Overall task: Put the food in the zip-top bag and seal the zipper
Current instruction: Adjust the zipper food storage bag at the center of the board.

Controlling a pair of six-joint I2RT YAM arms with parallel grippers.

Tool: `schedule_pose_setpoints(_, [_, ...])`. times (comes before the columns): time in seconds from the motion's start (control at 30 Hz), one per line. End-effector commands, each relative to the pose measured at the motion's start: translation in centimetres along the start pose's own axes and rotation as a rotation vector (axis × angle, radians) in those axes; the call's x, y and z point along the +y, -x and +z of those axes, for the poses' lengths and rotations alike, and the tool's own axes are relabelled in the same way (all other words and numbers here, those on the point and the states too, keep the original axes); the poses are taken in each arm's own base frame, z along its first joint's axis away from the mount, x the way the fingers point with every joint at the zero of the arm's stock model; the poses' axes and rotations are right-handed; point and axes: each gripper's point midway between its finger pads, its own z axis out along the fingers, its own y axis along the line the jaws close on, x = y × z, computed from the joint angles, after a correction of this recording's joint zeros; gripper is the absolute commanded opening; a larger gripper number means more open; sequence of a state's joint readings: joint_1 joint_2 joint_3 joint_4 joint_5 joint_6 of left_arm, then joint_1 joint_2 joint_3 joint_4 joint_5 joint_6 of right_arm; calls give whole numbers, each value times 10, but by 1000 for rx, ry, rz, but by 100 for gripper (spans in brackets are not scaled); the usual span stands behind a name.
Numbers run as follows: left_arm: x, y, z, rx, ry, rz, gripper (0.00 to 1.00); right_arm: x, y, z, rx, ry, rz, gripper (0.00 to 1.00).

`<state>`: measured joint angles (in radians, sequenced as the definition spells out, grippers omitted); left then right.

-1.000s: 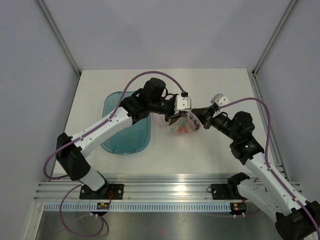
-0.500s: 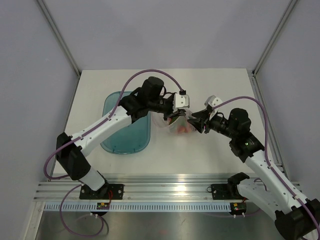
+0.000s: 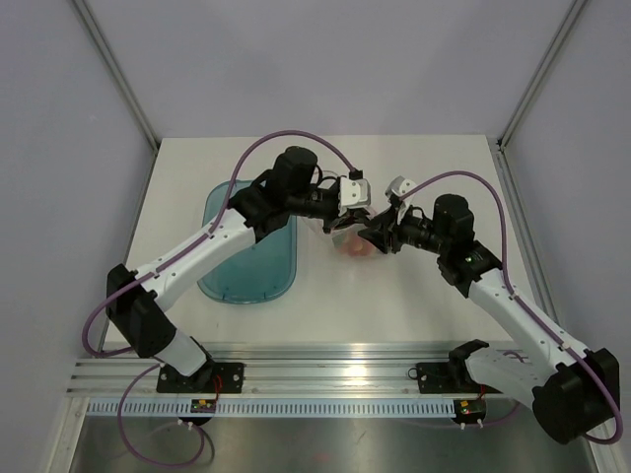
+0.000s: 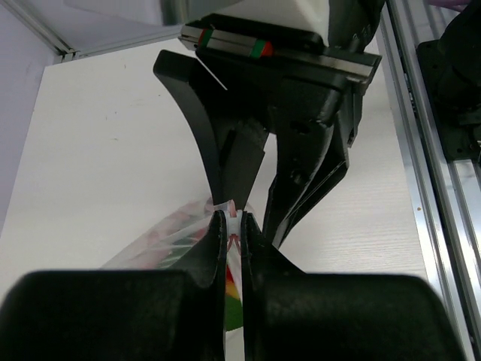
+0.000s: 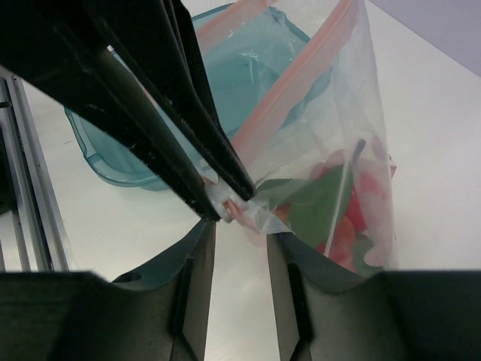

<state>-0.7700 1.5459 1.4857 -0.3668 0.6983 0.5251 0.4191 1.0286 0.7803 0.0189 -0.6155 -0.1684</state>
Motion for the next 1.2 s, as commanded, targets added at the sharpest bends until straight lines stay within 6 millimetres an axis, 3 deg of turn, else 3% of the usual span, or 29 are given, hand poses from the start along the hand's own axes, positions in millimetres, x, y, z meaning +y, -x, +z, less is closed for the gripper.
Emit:
schedule_pose_setpoints(0.0, [6,58,-15,-144,13,96,0,-2,48,5,-130,17,-77,39])
schedule_pose_setpoints(0.13, [8,60,-14,-144,13,98,0,-4,55,6,-168,5,-77,23])
schedule_pose_setpoints(0.17, [8,60,-14,-143,13,104,0,-7,56,5,-172,-12,-77,6])
schedule_pose_setpoints(0.2, [8,60,-14,-143,15,105,0,-7,60,4,-185,-23,-87,0])
schedule_pose_setpoints(0.6, [14,41,-24,-85,45,100,0,-9,49,-25,-207,-142,-114,0])
schedule_pose_setpoints(0.9, [16,43,-33,-99,61,101,0,-1,40,-43,-162,-165,-118,0])
schedule_pose_setpoints(1.07, [14,41,-34,-108,47,88,0,-1,29,-49,-136,-189,-112,43])
schedule_pose_setpoints(1.17, [11,42,-36,-123,36,94,0,2,27,-48,-131,-171,-123,47])
